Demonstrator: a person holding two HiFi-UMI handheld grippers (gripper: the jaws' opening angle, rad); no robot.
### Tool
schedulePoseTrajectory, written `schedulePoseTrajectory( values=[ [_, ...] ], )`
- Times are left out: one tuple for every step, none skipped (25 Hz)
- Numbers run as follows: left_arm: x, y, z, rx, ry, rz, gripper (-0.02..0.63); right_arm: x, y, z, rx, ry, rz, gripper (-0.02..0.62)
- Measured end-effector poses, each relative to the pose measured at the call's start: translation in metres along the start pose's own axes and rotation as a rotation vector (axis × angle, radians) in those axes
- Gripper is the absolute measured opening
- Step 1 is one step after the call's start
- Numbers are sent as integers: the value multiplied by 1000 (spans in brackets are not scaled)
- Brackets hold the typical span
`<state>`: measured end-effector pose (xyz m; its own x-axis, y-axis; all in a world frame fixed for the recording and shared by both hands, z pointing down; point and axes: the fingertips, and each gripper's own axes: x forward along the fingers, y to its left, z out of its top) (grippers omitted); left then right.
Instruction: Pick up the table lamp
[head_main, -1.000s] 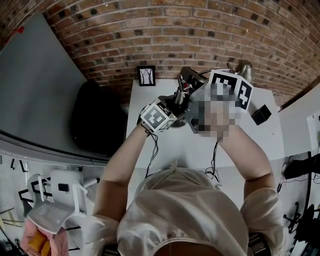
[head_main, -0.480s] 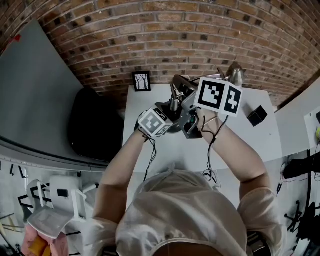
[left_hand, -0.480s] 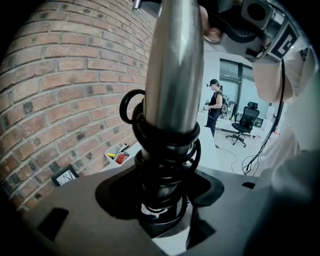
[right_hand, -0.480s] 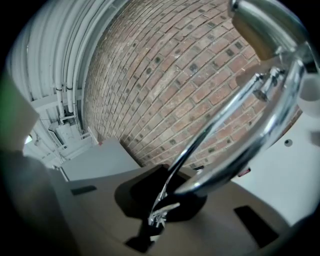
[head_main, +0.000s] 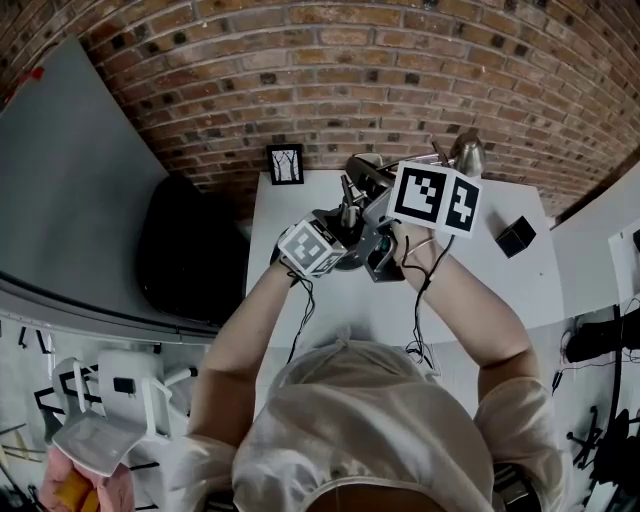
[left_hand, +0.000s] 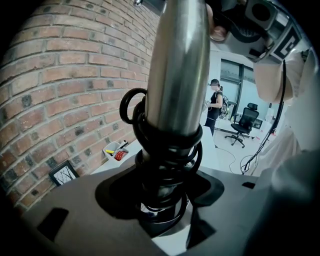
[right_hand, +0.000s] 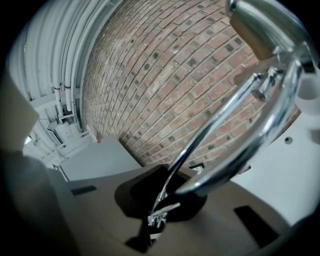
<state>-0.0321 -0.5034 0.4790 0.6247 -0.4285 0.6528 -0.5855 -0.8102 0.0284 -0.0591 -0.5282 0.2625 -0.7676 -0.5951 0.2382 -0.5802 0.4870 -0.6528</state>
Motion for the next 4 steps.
schedulePoseTrajectory(
  values=[
    [1, 0, 0, 0, 1, -5, 270, 0, -1, 0, 1, -1, -2, 25],
    [1, 0, -1, 2, 2, -10, 270, 0, -2, 0, 2, -2, -5, 25],
    [2, -1, -1, 4, 4, -16, 270, 0, -2, 1, 3, -4, -6, 25],
    [2, -1, -1, 5, 6, -21, 270, 1, -3, 1, 3, -6, -8, 25]
  ],
)
